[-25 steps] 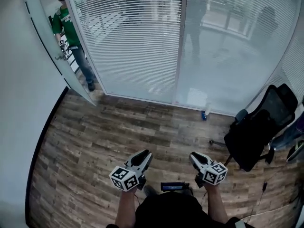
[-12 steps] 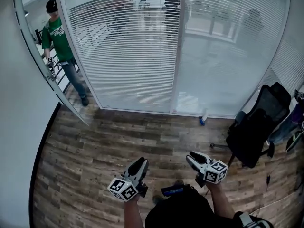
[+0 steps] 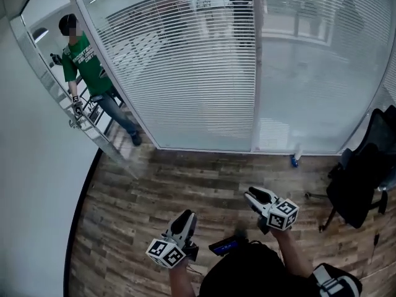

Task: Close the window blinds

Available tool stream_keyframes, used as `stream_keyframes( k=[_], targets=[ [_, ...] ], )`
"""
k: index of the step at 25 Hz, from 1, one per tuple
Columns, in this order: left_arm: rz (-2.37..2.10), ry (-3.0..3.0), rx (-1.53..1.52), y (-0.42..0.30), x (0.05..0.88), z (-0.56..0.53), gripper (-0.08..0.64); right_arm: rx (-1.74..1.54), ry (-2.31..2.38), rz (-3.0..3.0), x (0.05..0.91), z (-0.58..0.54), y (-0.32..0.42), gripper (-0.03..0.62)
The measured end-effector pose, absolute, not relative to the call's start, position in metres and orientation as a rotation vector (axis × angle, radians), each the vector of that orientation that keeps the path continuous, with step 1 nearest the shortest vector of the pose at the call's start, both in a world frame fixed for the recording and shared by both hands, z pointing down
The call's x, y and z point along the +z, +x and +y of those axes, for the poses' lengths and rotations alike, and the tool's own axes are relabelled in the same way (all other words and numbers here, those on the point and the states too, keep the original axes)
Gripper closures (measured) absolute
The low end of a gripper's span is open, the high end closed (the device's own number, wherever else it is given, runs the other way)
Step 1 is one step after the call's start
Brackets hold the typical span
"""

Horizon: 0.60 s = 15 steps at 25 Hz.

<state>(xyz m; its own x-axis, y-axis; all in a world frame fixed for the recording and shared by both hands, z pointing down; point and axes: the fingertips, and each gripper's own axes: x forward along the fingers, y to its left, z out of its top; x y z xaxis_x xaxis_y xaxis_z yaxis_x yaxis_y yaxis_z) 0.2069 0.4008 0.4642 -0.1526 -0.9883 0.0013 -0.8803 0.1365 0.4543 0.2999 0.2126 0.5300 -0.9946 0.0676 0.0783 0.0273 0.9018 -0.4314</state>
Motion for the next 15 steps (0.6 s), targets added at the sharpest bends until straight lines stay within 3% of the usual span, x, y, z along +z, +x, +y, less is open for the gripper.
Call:
stream_keyframes(
  k=[6,15],
  targets=[
    [-2.198,1.817,-0.457,0.135,0.427,0.352,0.468,0.663,-0.119,-3.049,0.503,0.156,0.225,0.48],
    [-2.025,1.928,-0.413,0.085,0.442,0.256,0.468,0.677,0.112,-3.011,0.523,0.08,0.201,0.482]
  ],
)
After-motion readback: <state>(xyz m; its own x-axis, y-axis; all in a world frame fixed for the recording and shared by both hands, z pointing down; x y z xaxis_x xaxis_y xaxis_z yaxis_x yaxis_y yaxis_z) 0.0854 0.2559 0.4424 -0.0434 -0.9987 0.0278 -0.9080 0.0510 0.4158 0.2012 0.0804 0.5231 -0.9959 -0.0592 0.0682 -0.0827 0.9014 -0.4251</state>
